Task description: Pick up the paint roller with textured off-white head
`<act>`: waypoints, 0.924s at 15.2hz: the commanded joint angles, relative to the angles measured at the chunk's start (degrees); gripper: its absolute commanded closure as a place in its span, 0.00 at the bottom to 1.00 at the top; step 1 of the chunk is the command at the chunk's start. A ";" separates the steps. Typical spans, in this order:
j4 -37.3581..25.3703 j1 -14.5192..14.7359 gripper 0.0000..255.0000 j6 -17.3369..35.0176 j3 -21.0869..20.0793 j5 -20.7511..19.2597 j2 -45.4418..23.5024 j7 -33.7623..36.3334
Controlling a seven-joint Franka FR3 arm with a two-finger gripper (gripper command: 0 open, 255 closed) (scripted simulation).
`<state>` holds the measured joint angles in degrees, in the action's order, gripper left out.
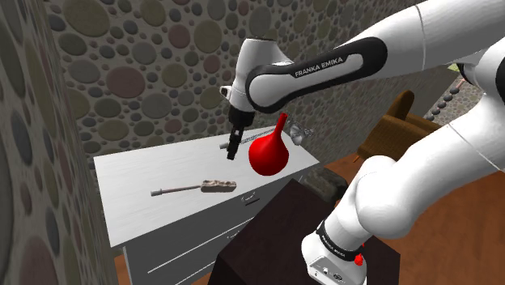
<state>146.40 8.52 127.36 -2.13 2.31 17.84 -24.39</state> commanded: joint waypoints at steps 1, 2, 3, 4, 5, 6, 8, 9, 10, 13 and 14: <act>-0.19 0.65 0.00 4.20 -0.46 -0.75 -4.00 -1.90; -0.41 1.00 0.00 6.19 -0.78 -1.17 -6.10 -2.61; -0.70 1.31 0.00 8.15 -1.11 -1.66 -8.23 -3.27; -1.06 1.61 0.00 10.06 -1.45 -2.23 -10.39 -3.87; -1.49 1.89 0.00 11.93 -1.79 -2.87 -12.57 -4.41; -1.98 2.15 0.00 13.75 -2.12 -3.61 -14.76 -4.86; -3.15 2.68 0.00 17.23 -2.72 -5.40 -19.21 -5.53; -3.83 2.96 0.00 18.88 -2.96 -6.46 -21.45 -5.73; -4.58 3.29 0.00 20.46 -3.14 -7.64 -23.70 -5.84; -7.18 4.59 0.00 24.78 -3.20 -11.69 -30.41 -5.72; -7.22 4.70 0.00 25.50 -3.03 -11.99 -31.18 -5.47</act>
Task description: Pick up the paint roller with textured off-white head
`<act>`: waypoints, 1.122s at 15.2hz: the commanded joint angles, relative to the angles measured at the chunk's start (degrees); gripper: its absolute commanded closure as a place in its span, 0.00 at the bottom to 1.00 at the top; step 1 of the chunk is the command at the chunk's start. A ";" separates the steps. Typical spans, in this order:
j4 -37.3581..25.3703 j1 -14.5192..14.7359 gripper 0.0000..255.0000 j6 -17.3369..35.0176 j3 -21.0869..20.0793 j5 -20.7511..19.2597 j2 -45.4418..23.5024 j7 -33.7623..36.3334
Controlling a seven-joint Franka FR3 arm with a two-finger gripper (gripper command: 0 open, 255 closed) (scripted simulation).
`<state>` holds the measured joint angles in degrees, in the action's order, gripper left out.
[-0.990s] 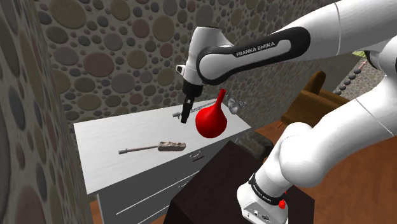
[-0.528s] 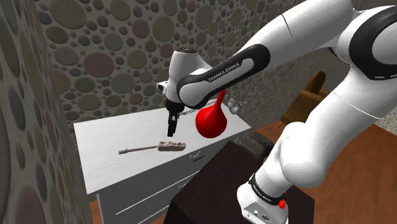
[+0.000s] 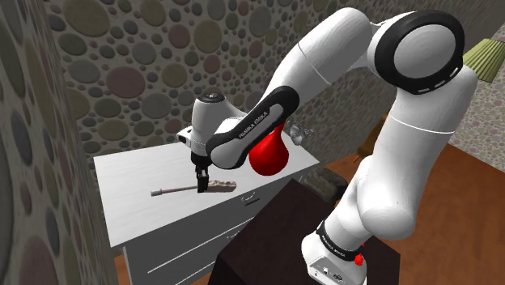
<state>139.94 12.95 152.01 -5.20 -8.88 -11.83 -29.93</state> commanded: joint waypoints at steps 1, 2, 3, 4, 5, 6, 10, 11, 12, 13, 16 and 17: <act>-0.81 0.37 0.00 1.56 0.21 -1.10 -2.28 0.33; -0.88 0.47 0.00 2.27 0.37 -1.42 -3.06 0.59; -0.96 0.58 0.00 2.97 0.54 -1.73 -3.86 0.86; -1.05 0.69 0.00 3.67 0.72 -2.05 -4.66 1.12; -1.16 0.82 0.00 4.36 0.91 -2.36 -5.46 1.39; -1.28 0.96 0.00 5.04 1.11 -2.66 -6.28 1.65; -1.40 1.06 1.00 5.42 1.24 -2.83 -6.77 1.80; -1.39 1.06 1.00 5.44 1.24 -2.83 -6.78 1.81; -1.39 1.06 1.00 5.43 1.24 -2.83 -6.78 1.80; -1.38 1.06 1.00 5.44 1.24 -2.83 -6.77 1.80; -1.36 1.05 1.00 5.42 1.24 -2.82 -6.73 1.78; -1.37 1.04 1.00 5.40 1.23 -2.82 -6.72 1.77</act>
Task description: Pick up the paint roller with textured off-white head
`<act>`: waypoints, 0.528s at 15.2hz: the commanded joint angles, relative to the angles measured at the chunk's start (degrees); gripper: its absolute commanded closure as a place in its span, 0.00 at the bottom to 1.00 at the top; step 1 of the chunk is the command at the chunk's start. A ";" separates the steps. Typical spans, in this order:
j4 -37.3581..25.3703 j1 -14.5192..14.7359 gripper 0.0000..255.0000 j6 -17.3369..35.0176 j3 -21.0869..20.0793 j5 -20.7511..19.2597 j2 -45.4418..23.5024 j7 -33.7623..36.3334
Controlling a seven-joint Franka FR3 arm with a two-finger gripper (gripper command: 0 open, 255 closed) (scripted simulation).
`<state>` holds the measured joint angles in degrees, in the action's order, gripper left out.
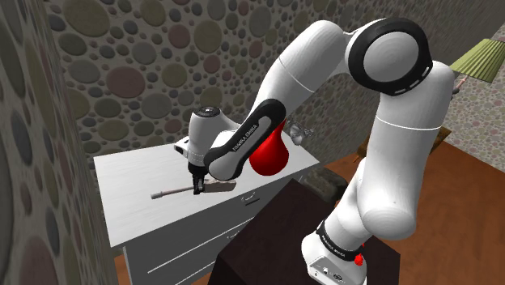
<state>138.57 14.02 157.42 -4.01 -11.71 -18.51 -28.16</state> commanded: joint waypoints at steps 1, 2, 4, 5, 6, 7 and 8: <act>0.02 -0.02 1.00 0.00 0.03 0.01 -0.04 0.02; 0.01 -0.02 1.00 0.03 0.04 0.00 -0.08 0.03; 0.26 -0.31 1.00 -1.34 -0.38 0.60 1.55 -0.49; 0.36 -0.44 1.00 -2.03 -0.57 0.91 2.35 -0.75; 0.45 -0.56 1.00 -2.73 -0.75 1.22 3.15 -1.02; 0.52 -0.67 1.00 -3.44 -0.93 1.53 3.94 -1.28; 0.59 -0.77 1.00 -4.15 -1.09 1.84 4.72 -1.54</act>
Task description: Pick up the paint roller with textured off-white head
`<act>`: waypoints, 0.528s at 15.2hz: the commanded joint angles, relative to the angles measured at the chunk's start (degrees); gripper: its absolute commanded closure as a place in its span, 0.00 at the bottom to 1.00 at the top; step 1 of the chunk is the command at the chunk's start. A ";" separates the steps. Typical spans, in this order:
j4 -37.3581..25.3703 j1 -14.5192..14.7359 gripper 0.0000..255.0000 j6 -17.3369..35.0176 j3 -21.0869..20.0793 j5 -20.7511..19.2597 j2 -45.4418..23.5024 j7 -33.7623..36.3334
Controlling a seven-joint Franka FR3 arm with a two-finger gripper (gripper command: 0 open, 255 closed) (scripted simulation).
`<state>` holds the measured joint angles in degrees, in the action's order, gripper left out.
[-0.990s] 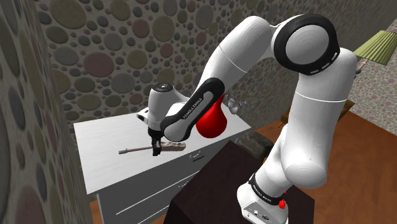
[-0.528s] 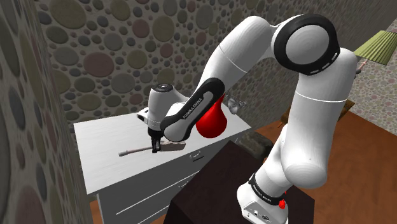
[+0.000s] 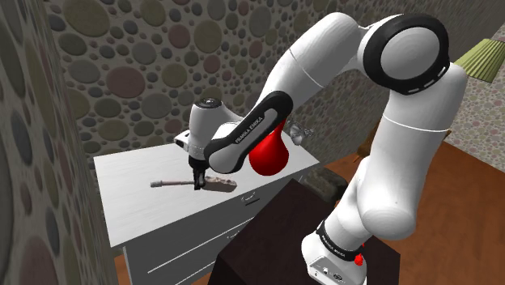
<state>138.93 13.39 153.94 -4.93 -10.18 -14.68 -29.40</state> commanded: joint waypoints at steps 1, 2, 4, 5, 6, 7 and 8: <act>0.27 -0.24 1.00 -1.39 -0.32 0.63 1.67 -0.56; 0.30 -0.32 1.00 -2.11 -0.46 0.94 2.44 -0.82; 0.33 -0.46 1.00 -3.57 -0.71 1.55 3.95 -1.32; 0.32 -0.51 1.00 -4.31 -0.82 1.84 4.69 -1.57; 0.30 -0.56 1.00 -5.05 -0.93 2.13 5.43 -1.81; 0.26 -0.61 1.00 -5.80 -1.02 2.41 6.15 -2.04; 0.21 -0.64 1.00 -6.56 -1.10 2.69 6.87 -2.27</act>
<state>139.20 12.79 148.15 -5.93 -7.78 -8.52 -31.44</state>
